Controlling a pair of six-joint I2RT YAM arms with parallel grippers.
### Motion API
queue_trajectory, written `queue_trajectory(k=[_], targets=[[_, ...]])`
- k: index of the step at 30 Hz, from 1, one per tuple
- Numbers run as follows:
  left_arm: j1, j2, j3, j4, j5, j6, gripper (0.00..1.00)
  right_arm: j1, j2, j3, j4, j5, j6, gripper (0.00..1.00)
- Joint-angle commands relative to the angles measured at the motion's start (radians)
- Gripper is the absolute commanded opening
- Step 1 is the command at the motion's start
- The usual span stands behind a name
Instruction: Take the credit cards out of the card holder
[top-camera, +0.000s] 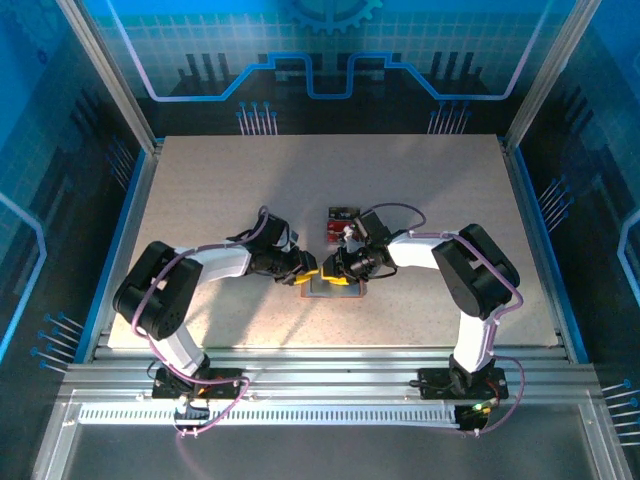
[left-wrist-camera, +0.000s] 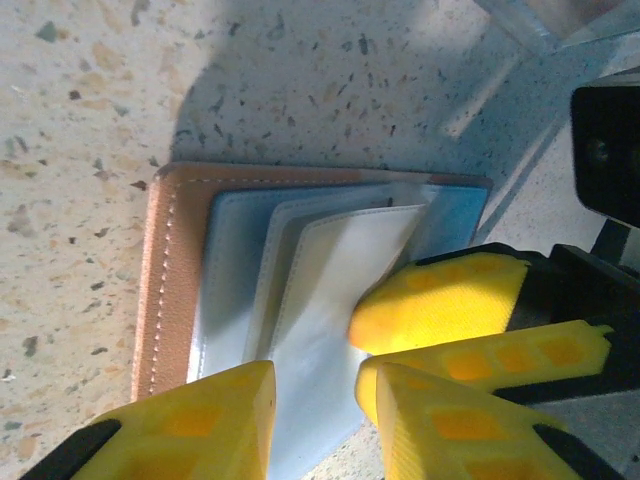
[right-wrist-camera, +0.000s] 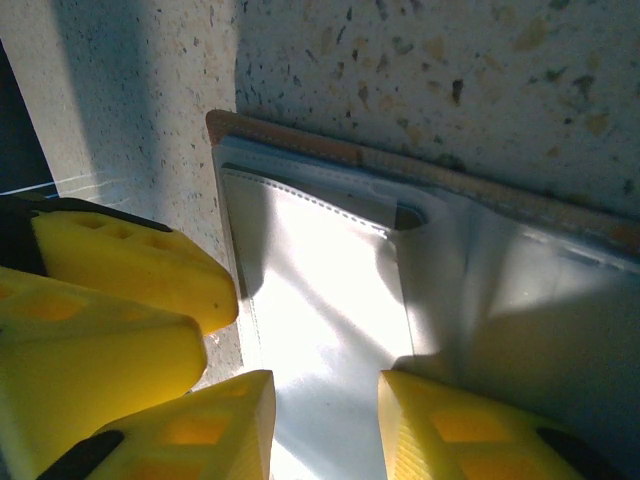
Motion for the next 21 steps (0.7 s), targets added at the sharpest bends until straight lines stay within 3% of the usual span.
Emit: queue_trajectory(k=[1,10,21], targets=[[-0.005,0.022,-0.001,-0.013,0.009,-0.003,0.34,-0.011,-0.014,-0.022,-0.032,0.005,0.011,0.33],[-0.006,0.040,0.002,-0.004,0.021,-0.007,0.34,-0.011,-0.016,-0.031,-0.024,0.003,0.015,0.33],[-0.022,0.041,0.008,0.028,0.045,-0.021,0.23,-0.013,-0.017,-0.041,-0.004,-0.007,0.024,0.33]])
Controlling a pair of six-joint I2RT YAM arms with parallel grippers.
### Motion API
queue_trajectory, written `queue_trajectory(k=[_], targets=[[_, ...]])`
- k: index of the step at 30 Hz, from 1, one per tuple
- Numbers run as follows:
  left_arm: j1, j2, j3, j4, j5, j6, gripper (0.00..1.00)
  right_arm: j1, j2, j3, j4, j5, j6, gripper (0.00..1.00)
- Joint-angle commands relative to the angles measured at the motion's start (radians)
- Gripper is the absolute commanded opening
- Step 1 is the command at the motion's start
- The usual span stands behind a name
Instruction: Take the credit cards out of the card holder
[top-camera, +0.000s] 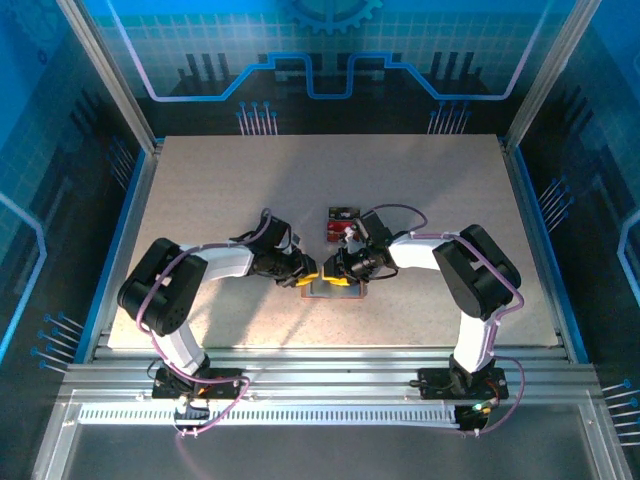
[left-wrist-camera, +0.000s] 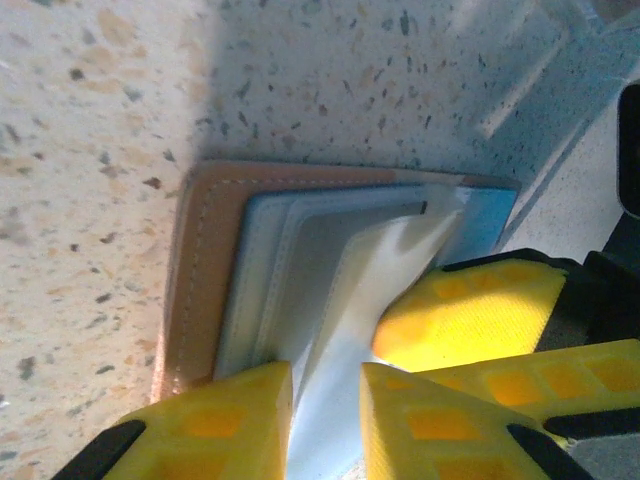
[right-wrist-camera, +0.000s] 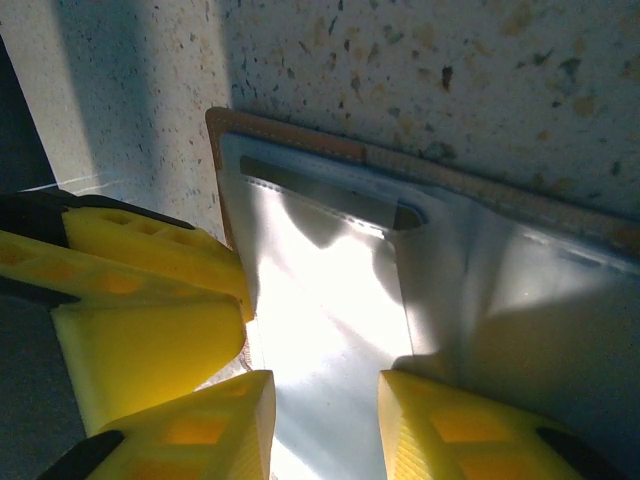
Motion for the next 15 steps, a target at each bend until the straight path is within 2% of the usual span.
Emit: queue_trajectory(k=[1,15], targets=[[-0.013,0.013,0.009,0.015,0.033,-0.018,0.22,-0.011,-0.010,-0.024,-0.020,-0.002,0.014,0.33],[-0.018,0.023,-0.001,0.028,0.035,-0.015,0.04,-0.015,-0.097,-0.019,-0.045,0.006,0.028,0.33]])
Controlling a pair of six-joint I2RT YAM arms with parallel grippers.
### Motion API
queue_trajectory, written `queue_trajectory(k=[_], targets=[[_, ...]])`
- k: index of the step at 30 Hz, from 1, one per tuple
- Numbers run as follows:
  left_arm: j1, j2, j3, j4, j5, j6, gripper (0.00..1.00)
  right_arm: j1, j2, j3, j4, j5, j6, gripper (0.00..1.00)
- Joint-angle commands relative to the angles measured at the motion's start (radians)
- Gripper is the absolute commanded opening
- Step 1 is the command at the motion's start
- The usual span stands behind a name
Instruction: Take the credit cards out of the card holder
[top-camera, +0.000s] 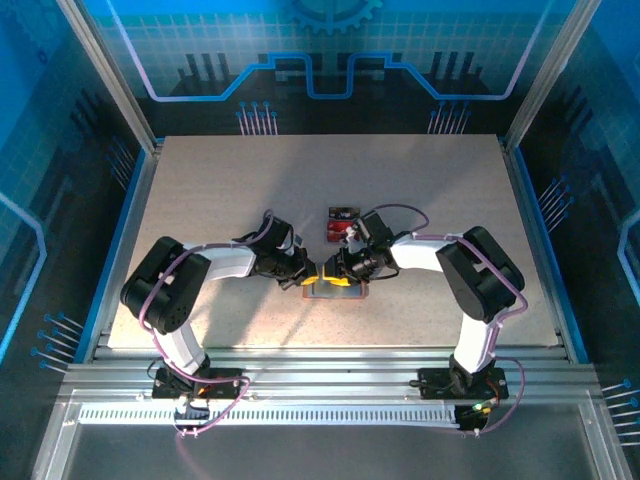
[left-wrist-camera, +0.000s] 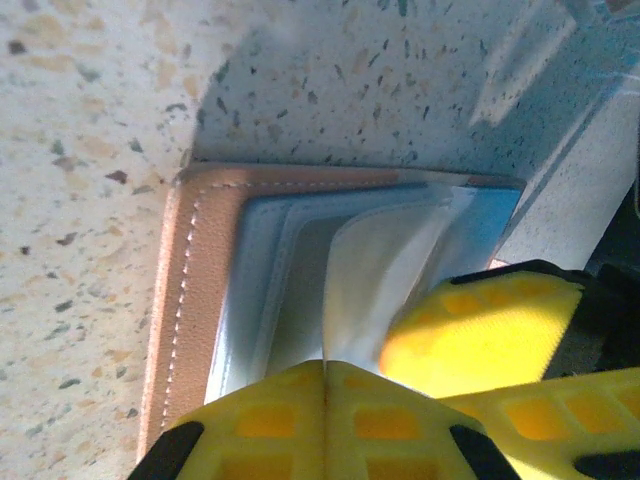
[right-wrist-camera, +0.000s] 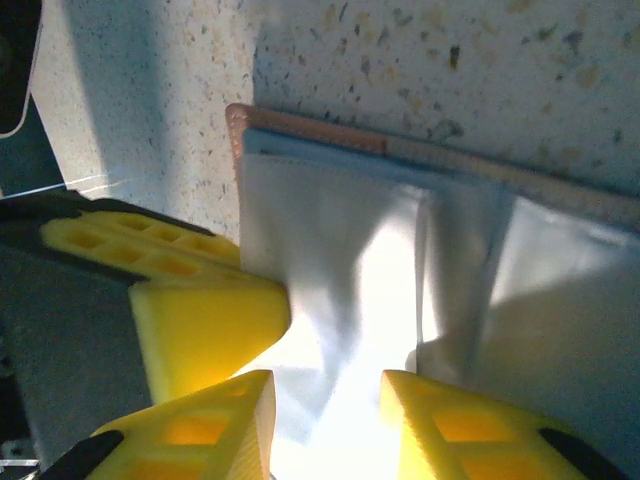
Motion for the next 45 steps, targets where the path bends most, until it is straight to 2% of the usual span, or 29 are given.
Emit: queue_trajectory(k=[1,4,17,32,45], targets=[[-0.008,0.005,0.001,0.003,0.023,0.007,0.04,-0.016,-0.076,-0.003,-0.043,0.009,0.012,0.34],[-0.008,-0.005,0.007,-0.009,0.018,0.015,0.05,-0.023,-0.118,0.007,-0.084,0.021,-0.001,0.34],[-0.024,-0.086,0.043,0.047,0.060,0.013,0.33,-0.092,-0.225,-0.015,-0.122,0.017,-0.013,0.35],[-0.128,0.037,0.207,0.011,0.089,0.004,0.37,-0.178,-0.377,-0.122,-0.169,0.064,-0.043,0.36],[-0.192,0.183,0.308,0.015,0.108,-0.012,0.37,-0.230,-0.422,-0.172,-0.255,0.114,-0.113,0.38]])
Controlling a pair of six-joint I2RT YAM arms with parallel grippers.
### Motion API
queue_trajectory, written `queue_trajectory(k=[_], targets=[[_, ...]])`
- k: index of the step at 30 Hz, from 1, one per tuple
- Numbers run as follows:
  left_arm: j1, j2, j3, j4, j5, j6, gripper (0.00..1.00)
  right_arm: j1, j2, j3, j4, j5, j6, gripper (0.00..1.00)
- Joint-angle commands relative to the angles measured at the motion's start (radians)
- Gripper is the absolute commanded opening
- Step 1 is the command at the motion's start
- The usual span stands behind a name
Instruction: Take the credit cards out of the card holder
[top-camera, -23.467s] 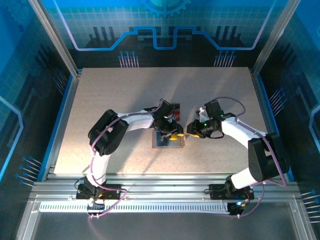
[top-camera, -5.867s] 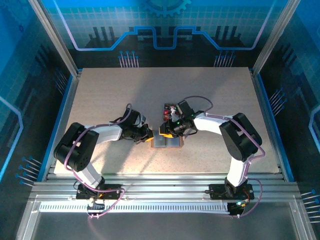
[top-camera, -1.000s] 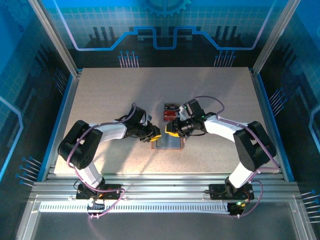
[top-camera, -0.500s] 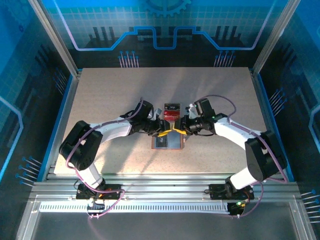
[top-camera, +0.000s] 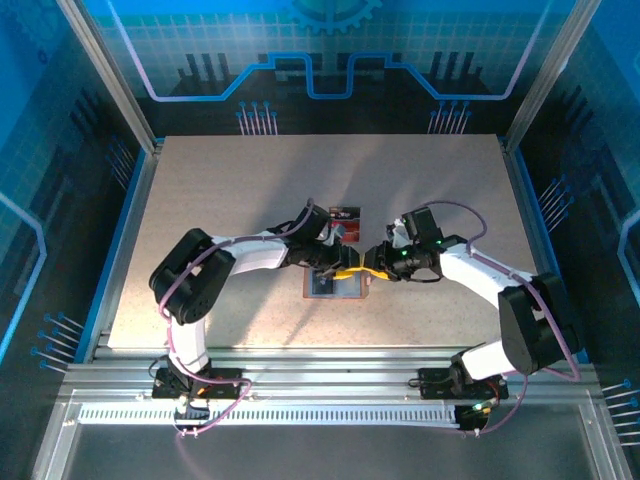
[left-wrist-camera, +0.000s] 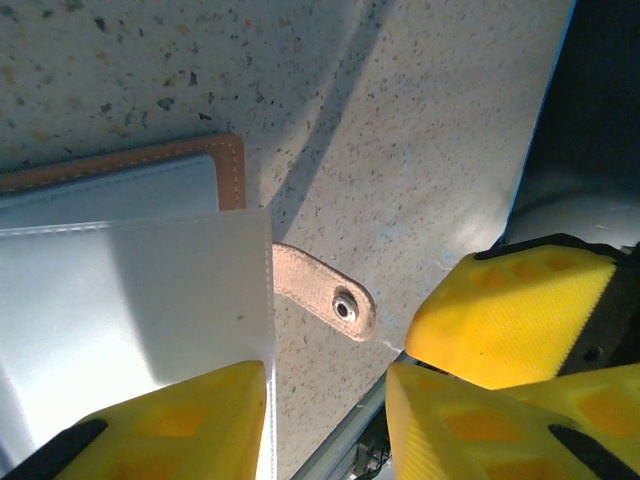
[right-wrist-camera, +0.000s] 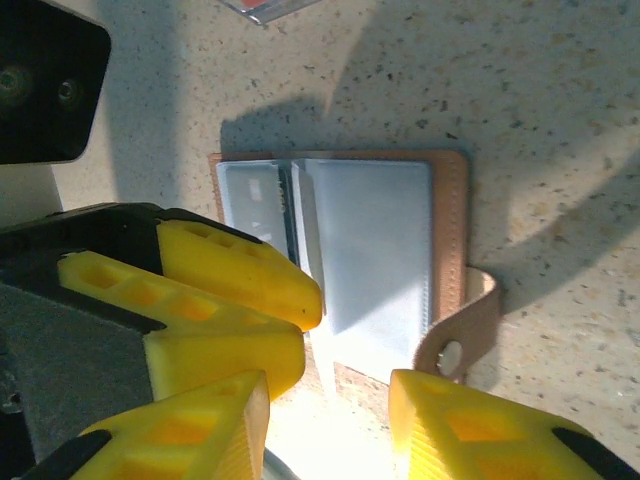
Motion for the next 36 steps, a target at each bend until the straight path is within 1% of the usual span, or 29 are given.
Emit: queue_trajectory(k=[1,8,11,14,17,19,24,29,36], targets=[[-0.015,0.038,0.040,-0.017,0.032,-0.010,0.37,-0.018,-0.031,-0.009,-0.035,0.008,-0.040,0.38],[-0.020,0.092,0.068,-0.024,0.038,-0.014,0.38,-0.036,-0.027,-0.025,-0.030,-0.005,-0.048,0.39],[-0.020,0.108,0.088,-0.054,0.037,-0.003,0.38,-0.043,-0.025,-0.027,-0.027,-0.011,-0.050,0.39],[-0.018,0.106,0.113,-0.119,0.019,0.045,0.39,-0.047,-0.018,-0.025,-0.022,-0.017,-0.052,0.39],[-0.011,0.091,0.140,-0.238,-0.032,0.111,0.40,-0.051,-0.002,-0.017,-0.023,-0.030,-0.055,0.39],[-0.001,0.078,0.141,-0.267,-0.040,0.131,0.40,-0.052,0.005,-0.009,-0.024,-0.033,-0.057,0.39],[0.008,0.060,0.147,-0.313,-0.043,0.155,0.40,-0.051,0.013,0.003,-0.026,-0.035,-0.058,0.39],[0.008,0.063,0.164,-0.362,-0.081,0.182,0.40,-0.052,0.015,0.003,-0.023,-0.035,-0.051,0.39],[0.008,0.091,0.168,-0.364,-0.085,0.192,0.40,-0.050,0.000,0.015,-0.042,-0.029,-0.053,0.39]])
